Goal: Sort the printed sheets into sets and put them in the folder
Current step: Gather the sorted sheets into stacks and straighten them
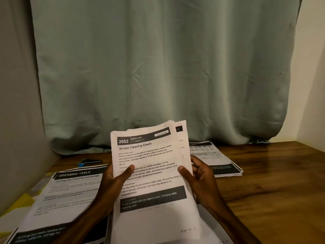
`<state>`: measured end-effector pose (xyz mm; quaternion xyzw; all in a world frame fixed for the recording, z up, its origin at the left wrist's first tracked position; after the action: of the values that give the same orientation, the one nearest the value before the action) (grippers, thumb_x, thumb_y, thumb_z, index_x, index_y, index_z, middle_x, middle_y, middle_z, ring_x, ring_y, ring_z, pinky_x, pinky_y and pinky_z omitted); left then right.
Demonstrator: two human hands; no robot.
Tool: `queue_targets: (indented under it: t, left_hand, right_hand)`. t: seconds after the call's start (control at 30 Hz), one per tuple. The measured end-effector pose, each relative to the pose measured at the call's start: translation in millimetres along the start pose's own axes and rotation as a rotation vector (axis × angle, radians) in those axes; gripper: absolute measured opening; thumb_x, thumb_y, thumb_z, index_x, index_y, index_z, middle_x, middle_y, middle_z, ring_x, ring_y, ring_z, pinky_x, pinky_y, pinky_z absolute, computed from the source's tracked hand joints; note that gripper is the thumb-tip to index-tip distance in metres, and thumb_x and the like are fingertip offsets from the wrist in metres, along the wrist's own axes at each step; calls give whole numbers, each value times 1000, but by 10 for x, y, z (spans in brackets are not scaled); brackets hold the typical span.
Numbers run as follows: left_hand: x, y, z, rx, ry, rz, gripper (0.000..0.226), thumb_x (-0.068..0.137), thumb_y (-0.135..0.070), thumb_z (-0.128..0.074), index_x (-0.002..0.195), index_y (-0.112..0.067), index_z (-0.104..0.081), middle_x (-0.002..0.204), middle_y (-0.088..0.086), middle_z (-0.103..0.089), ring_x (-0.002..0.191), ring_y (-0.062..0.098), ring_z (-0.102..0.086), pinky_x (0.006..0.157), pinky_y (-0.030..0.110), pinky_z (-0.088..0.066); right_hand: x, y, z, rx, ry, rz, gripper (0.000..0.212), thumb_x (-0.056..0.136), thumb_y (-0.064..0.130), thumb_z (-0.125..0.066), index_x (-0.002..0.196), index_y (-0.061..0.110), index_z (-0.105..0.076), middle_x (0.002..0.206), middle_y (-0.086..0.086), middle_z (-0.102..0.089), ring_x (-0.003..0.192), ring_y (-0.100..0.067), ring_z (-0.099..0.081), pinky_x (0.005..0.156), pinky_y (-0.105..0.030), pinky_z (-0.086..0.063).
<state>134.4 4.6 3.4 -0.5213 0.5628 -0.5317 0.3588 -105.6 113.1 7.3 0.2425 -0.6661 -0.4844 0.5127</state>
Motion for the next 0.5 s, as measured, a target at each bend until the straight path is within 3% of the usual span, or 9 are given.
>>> queue_targets:
  t: [0.07,0.2,0.4,0.5]
  left_hand:
    - [2,-11,-1,3,-2,-25,52,87,-17,-74,132,-32,-52,108,3,-76,89,26,-77,68,43,-64]
    - [-11,-11,-8,-36,19,42,47,79,-30,-76,123,-23,-61,108,10,-77,90,32,-77,84,55,-60]
    - [-51,-11,-34,-94,46,84,40,83,-29,-73,120,-18,-65,103,9,-78,89,32,-77,75,45,-62]
    - [-67,-29,-32,-162,104,120,39,87,-28,-68,125,-17,-65,112,14,-76,97,37,-75,85,52,-60]
  right_hand:
    - [0,-53,-10,-48,2,0,31,96,13,-63,125,24,-62,117,11,-75,105,-16,-74,80,-35,-63]
    - [-4,-66,-37,-47,25,-42,26,100,15,-56,125,22,-62,112,18,-75,104,-12,-73,75,-25,-60]
    - [-18,-63,-63,65,43,-139,27,103,20,-50,127,17,-62,114,8,-76,106,-18,-73,80,-29,-60]
    - [-13,-102,-89,73,48,-161,34,100,26,-51,133,18,-60,119,5,-75,107,-20,-73,83,-33,-61]
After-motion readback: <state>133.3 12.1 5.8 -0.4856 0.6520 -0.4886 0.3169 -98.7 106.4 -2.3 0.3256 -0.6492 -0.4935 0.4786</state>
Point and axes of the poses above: each hand's wrist, its own x-axis towards the middle knuckle, its own z-axis out of the back of the hand, y = z × x, the point moved 2 cm from there along x, towards the middle knuckle
